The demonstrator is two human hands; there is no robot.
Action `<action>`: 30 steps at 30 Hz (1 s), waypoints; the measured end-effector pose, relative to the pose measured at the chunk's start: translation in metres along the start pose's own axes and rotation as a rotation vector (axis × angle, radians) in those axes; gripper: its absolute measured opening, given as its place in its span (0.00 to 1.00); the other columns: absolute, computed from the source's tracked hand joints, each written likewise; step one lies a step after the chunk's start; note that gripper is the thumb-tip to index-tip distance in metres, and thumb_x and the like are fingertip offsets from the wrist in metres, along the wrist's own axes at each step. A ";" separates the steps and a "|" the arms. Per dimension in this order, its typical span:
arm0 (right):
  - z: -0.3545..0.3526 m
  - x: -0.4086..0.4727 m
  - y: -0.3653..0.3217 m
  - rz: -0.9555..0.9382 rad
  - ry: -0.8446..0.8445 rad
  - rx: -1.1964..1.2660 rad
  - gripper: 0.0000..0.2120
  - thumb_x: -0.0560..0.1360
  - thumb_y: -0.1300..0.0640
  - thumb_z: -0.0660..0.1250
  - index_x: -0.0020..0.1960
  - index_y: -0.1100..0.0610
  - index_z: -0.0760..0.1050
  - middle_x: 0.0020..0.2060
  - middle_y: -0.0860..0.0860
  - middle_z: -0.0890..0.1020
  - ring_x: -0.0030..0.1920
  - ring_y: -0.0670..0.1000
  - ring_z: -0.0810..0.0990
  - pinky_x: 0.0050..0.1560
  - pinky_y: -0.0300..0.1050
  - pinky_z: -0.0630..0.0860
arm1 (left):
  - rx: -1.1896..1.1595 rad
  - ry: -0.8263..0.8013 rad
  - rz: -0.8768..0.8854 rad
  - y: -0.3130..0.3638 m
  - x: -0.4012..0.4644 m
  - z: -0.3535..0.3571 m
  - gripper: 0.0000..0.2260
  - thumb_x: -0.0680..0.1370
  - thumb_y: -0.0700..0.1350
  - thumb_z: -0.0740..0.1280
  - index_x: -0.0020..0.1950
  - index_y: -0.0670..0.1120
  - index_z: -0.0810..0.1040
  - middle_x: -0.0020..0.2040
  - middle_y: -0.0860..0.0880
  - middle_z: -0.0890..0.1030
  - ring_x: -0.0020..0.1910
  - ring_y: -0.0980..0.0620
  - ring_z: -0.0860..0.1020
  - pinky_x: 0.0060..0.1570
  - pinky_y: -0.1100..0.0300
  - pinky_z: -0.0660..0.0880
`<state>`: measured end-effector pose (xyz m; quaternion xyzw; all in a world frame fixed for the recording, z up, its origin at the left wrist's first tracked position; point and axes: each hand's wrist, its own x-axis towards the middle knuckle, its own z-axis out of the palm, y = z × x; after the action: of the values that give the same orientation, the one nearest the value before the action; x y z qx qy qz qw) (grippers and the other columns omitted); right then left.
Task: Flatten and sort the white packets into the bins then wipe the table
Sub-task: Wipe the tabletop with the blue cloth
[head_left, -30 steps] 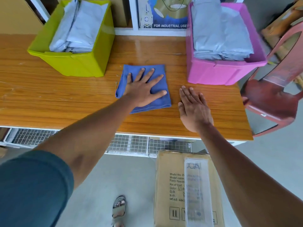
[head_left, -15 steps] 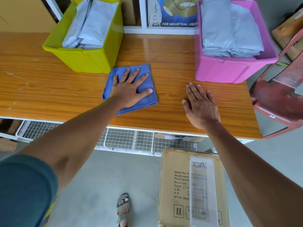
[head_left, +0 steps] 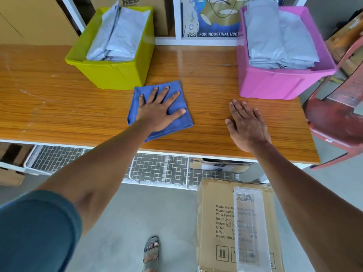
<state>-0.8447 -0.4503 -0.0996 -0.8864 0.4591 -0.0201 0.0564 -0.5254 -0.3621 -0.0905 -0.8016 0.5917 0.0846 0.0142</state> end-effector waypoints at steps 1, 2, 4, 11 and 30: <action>-0.001 -0.001 -0.001 0.002 -0.005 -0.009 0.32 0.86 0.39 0.40 0.85 0.50 0.44 0.84 0.45 0.45 0.84 0.48 0.42 0.83 0.56 0.43 | 0.000 -0.006 0.004 -0.001 -0.004 0.001 0.39 0.73 0.83 0.38 0.82 0.71 0.40 0.86 0.59 0.41 0.85 0.47 0.41 0.78 0.29 0.43; -0.001 -0.002 -0.003 0.005 -0.013 -0.017 0.32 0.85 0.39 0.40 0.85 0.51 0.44 0.84 0.46 0.45 0.84 0.49 0.42 0.83 0.56 0.43 | -0.007 -0.004 0.017 -0.002 -0.016 0.004 0.39 0.73 0.82 0.38 0.82 0.71 0.41 0.86 0.59 0.42 0.85 0.46 0.41 0.78 0.29 0.43; -0.002 -0.003 -0.006 0.011 -0.029 -0.032 0.33 0.85 0.38 0.39 0.85 0.51 0.43 0.84 0.47 0.44 0.84 0.50 0.41 0.83 0.57 0.43 | -0.025 0.035 0.040 -0.008 -0.052 0.013 0.38 0.74 0.81 0.40 0.83 0.70 0.42 0.86 0.59 0.43 0.85 0.47 0.42 0.79 0.30 0.42; 0.007 0.000 -0.077 -0.030 -0.056 0.021 0.37 0.82 0.33 0.38 0.85 0.52 0.44 0.85 0.52 0.44 0.84 0.53 0.41 0.82 0.61 0.41 | -0.046 0.030 -0.025 -0.028 -0.054 0.005 0.39 0.73 0.82 0.40 0.83 0.70 0.43 0.86 0.59 0.43 0.85 0.47 0.42 0.79 0.30 0.43; 0.030 0.025 -0.193 0.195 -0.019 0.035 0.37 0.82 0.34 0.41 0.85 0.52 0.42 0.84 0.58 0.43 0.84 0.58 0.40 0.82 0.63 0.40 | -0.028 -0.005 0.047 -0.113 -0.057 0.002 0.37 0.76 0.80 0.40 0.83 0.68 0.42 0.86 0.58 0.41 0.85 0.46 0.40 0.79 0.30 0.42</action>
<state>-0.6711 -0.3579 -0.1067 -0.8365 0.5423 -0.0141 0.0779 -0.4346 -0.2737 -0.0928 -0.7872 0.6093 0.0949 0.0025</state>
